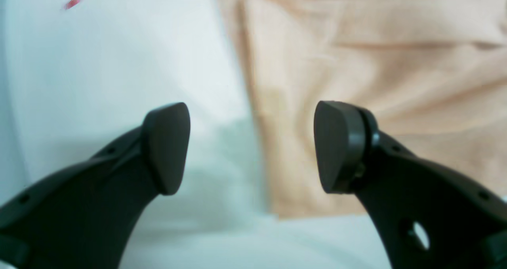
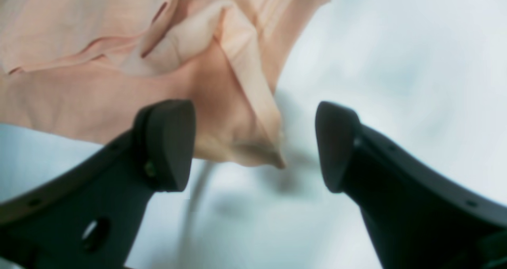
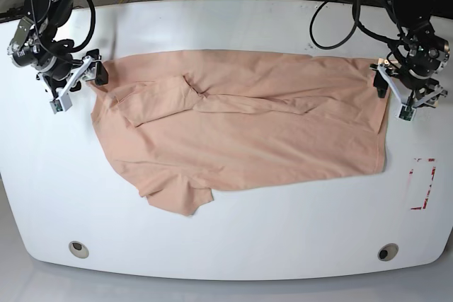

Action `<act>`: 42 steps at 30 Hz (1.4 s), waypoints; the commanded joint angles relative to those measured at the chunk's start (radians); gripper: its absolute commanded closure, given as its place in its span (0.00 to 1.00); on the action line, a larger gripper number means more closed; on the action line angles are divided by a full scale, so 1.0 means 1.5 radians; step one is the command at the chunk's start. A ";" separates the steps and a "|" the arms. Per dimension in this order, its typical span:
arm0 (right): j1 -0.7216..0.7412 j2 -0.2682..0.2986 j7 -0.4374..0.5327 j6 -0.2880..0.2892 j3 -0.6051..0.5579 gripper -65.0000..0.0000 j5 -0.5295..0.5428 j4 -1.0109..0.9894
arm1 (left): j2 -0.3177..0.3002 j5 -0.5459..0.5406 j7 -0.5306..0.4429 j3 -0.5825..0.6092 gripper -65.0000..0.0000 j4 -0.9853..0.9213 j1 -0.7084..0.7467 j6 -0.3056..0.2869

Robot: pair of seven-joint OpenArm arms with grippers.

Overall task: Fold the T-shirt properly
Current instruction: 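Pull both held corners apart and away from the hem to straighten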

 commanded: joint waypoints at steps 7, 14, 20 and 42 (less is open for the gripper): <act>0.009 -0.011 0.056 0.001 0.003 0.58 -0.040 -0.069 | -0.023 0.003 -0.008 -0.009 0.29 -0.035 0.020 0.004; 0.006 -0.010 0.058 0.001 0.003 0.65 -0.040 -0.080 | -0.022 0.004 -0.008 -0.009 0.30 -0.091 0.022 0.004; 0.000 -0.009 0.057 0.001 0.003 0.98 -0.038 -0.079 | -0.023 0.004 -0.008 -0.009 0.55 -0.116 0.036 0.004; -0.169 -0.007 0.038 0.001 0.007 0.97 -0.039 0.068 | -0.022 0.002 -0.007 -0.039 0.72 -0.013 0.212 0.004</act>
